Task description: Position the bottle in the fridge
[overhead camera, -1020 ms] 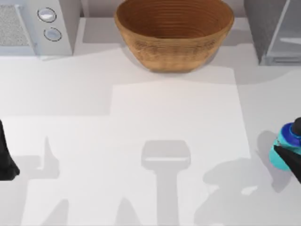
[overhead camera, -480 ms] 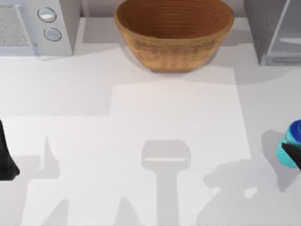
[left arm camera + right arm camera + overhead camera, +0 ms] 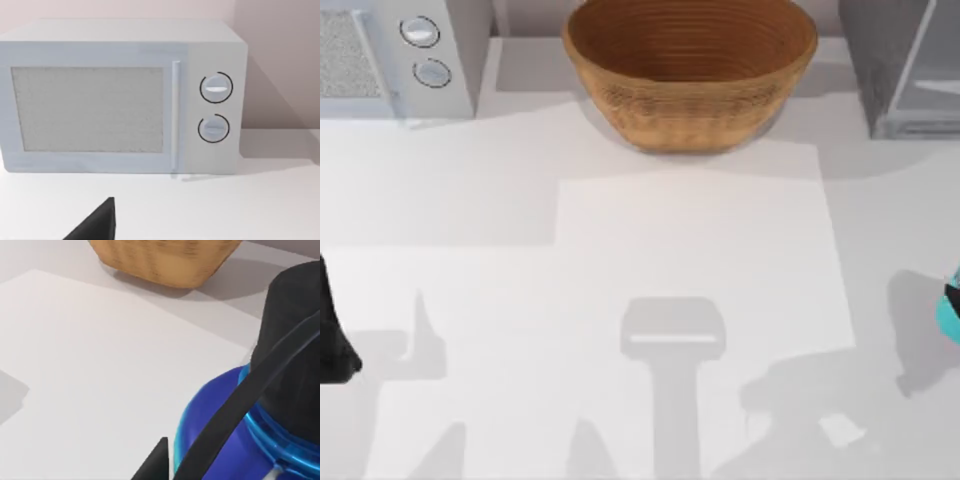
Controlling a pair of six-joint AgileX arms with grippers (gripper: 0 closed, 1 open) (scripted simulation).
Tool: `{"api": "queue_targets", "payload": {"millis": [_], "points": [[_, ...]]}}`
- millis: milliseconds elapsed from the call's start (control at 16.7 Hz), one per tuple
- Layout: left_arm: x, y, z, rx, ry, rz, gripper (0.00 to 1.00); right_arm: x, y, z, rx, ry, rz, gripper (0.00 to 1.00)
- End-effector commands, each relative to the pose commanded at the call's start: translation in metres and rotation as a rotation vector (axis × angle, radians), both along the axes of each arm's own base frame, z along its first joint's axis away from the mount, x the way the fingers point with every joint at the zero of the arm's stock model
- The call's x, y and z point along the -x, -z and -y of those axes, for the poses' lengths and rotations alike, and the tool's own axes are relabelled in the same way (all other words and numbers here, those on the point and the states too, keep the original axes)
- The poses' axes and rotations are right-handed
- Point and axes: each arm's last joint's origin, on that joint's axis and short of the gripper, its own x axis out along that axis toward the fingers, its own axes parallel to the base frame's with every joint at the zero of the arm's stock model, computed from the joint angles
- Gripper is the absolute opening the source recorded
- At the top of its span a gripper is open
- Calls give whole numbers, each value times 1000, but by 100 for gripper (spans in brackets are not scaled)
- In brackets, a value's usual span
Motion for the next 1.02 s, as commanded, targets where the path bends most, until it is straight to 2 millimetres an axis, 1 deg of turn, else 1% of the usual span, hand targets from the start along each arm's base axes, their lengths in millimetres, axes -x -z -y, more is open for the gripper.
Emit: {"api": "queue_targets", "payload": {"millis": [240,420,540,720,840,1020], "points": [[0,0,0,0,0,0,100,22,-23,-5,-1,184,125,1],[0,0,0,0,0,0,100,40,-33,-7,-35,321,220,1],[0,0,0,0,0,0,100,50,-33,-8,-66,403,264,1],[0,0,0,0,0,0,100,60,-28,-8,-104,497,290,1],[0,0,0,0,0,0,100,62,-23,-7,-117,533,289,1],[0,0,0,0,0,0,100,63,-22,-7,-120,541,288,1]]}}
